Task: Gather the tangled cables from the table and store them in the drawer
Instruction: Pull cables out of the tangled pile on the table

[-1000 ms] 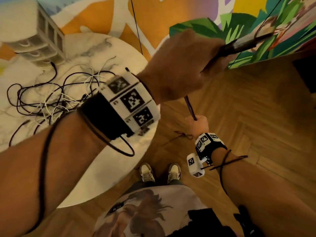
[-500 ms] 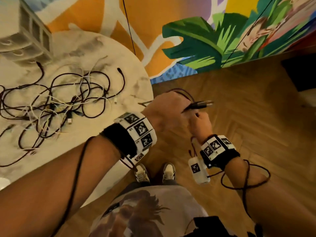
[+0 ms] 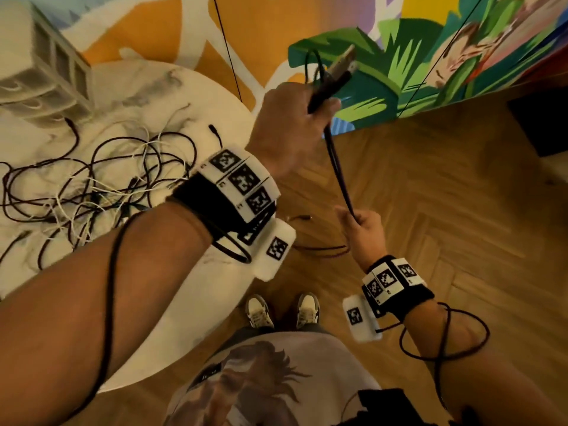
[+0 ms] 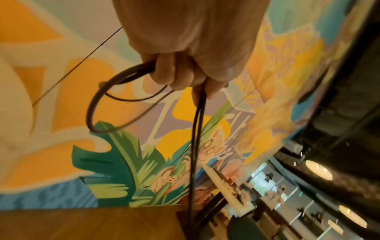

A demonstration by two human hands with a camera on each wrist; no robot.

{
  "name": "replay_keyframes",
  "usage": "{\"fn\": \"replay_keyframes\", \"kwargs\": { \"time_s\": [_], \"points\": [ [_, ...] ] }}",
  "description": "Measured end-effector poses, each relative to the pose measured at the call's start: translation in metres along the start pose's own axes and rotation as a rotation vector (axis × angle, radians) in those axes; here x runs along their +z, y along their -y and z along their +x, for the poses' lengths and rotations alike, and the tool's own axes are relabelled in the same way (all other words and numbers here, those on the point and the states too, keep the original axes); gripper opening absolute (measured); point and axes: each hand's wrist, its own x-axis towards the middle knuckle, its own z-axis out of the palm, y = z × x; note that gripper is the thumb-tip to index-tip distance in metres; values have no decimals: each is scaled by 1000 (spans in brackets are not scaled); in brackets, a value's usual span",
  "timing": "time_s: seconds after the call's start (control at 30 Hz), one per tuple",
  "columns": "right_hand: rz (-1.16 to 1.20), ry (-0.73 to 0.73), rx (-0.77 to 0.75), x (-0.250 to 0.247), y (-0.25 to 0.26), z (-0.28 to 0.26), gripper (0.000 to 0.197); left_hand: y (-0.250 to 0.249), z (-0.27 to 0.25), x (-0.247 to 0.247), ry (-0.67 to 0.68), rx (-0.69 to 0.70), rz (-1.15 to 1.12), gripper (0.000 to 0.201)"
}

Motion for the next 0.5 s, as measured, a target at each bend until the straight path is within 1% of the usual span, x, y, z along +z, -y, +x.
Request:
{"fn": "replay_keyframes", "kwargs": {
  "time_s": [0.13,0.17,0.23,0.37,0.5],
  "points": [
    [92,21,-56,1,9,5,62,7,3,-14,-72,-19,43,33],
    [77,10,-66,2,10,7,62,7,4,-15,-92,-9,46,34],
    [3,13,-71,3,7,9,62,5,7,-20,-109,27,73,36],
    [-176,57,6,2,-16,8,57,4,6,-25,-108,81,130,38],
    [-397,94,52,-4,-41,5,53,8,4,-30,-136,92,130,39]
  ]
}}
